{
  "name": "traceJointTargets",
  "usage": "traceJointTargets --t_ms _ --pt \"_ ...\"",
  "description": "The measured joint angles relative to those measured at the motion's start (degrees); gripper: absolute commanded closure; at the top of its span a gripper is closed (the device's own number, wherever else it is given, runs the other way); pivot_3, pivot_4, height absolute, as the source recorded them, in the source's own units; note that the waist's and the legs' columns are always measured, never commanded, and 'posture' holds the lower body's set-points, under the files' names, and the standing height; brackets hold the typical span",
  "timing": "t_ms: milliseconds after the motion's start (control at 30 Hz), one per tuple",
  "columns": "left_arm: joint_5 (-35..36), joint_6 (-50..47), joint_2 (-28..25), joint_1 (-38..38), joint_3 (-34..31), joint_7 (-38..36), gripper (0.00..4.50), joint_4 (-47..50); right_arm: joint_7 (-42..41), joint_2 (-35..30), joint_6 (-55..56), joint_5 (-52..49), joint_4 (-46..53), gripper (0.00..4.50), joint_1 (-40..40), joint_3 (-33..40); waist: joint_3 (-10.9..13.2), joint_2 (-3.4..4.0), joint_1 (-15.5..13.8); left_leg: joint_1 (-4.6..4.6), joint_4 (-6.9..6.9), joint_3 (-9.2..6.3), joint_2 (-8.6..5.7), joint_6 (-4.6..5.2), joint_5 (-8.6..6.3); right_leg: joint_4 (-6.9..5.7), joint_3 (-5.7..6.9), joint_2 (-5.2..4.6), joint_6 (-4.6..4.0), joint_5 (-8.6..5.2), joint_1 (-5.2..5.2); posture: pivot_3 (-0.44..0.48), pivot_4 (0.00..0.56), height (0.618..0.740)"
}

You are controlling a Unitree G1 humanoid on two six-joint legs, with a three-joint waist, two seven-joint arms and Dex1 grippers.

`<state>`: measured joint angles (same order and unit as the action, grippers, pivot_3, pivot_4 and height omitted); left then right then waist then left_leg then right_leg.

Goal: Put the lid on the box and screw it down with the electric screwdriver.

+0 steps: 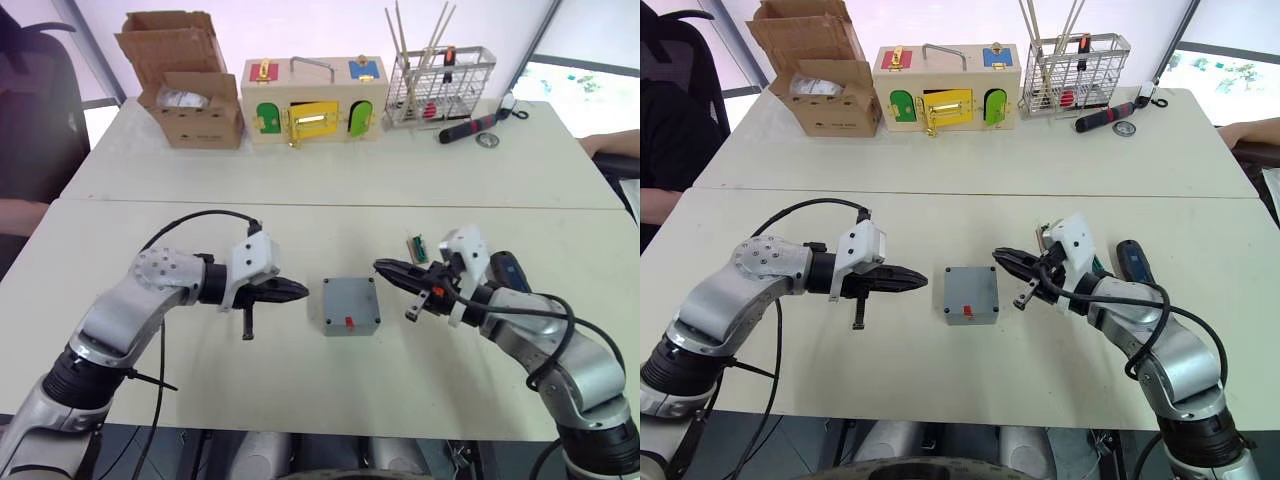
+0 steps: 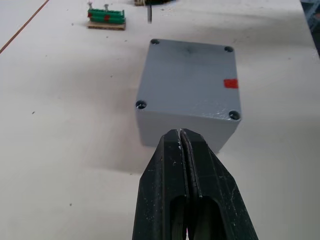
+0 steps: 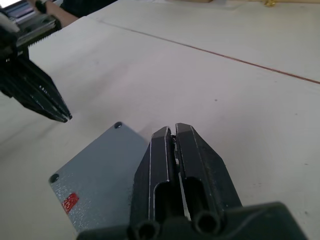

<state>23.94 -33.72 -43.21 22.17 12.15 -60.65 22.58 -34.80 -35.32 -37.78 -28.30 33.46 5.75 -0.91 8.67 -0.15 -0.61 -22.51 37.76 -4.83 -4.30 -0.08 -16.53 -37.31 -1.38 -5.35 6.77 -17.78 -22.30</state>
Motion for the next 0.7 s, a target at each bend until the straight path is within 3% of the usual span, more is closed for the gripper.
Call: traceJointTargets --t_ms 700 --pt "0.4 -1.3 1.1 -1.2 0.0 2.2 4.50 1.2 -1.4 0.4 2.5 4.6 -1.3 4.44 -1.3 -1.3 0.0 0.00 0.0 0.00 0.00 0.00 0.00 0.00 0.00 -0.01 0.00 0.01 0.00 0.00 -0.01 0.000 0.150 0.740"
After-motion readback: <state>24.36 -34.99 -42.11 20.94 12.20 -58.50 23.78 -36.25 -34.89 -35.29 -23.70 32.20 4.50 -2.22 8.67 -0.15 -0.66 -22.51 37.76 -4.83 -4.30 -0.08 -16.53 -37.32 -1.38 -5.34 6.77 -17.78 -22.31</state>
